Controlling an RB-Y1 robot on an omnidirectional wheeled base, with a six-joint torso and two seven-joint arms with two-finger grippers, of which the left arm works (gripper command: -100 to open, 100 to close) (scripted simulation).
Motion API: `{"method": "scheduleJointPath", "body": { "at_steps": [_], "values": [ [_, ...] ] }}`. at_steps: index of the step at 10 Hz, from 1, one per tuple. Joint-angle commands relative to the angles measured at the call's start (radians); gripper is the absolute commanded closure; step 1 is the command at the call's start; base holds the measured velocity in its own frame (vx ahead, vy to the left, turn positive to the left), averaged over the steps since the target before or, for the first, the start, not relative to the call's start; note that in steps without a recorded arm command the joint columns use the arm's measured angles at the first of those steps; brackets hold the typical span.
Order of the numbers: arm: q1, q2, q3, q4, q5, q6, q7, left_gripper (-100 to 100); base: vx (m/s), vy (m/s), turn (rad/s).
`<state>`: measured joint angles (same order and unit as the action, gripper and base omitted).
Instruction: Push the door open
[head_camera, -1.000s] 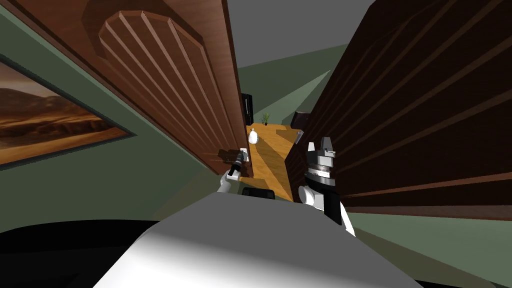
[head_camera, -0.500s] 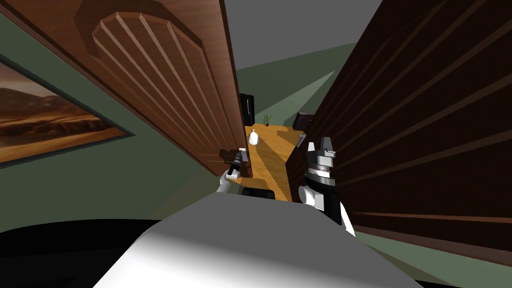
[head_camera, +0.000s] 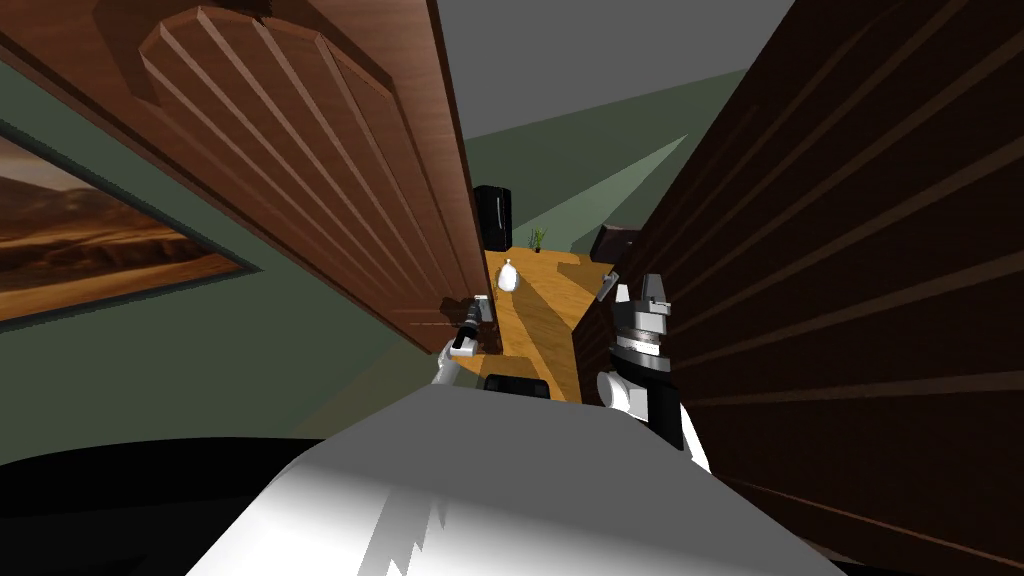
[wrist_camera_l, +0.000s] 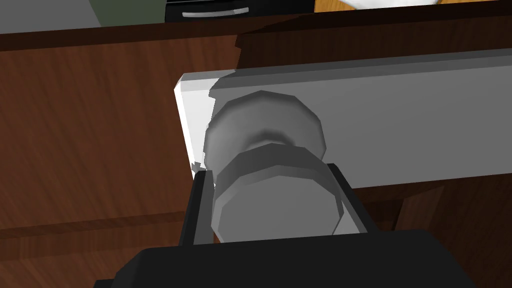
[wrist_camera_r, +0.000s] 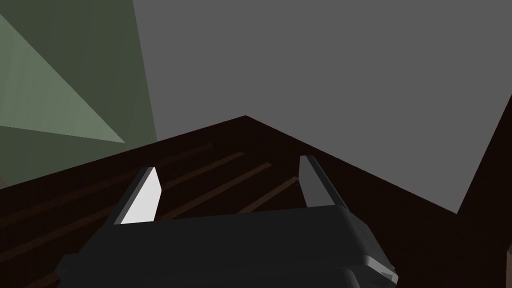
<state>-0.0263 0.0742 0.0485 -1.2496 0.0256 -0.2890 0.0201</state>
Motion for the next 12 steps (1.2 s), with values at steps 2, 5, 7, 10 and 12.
{"method": "scheduleJointPath", "body": {
  "at_steps": [2, 5, 7, 10, 12],
  "values": [
    [-0.008, 0.005, 0.045, 0.003, 0.006, -0.002, -0.004, 100, 0.154, -0.115, 0.077],
    [-0.016, -0.005, 0.076, 0.012, 0.009, -0.001, -0.011, 100, 0.164, -0.102, 0.074],
    [-0.022, -0.014, 0.097, 0.019, 0.010, -0.001, -0.016, 100, 0.150, -0.101, 0.072],
    [-0.023, -0.021, 0.114, 0.028, 0.011, 0.000, -0.021, 100, 0.136, -0.077, 0.061],
    [-0.014, -0.008, 0.149, 0.019, 0.042, -0.001, -0.046, 100, 0.146, -0.035, -0.048]
  ]
}}
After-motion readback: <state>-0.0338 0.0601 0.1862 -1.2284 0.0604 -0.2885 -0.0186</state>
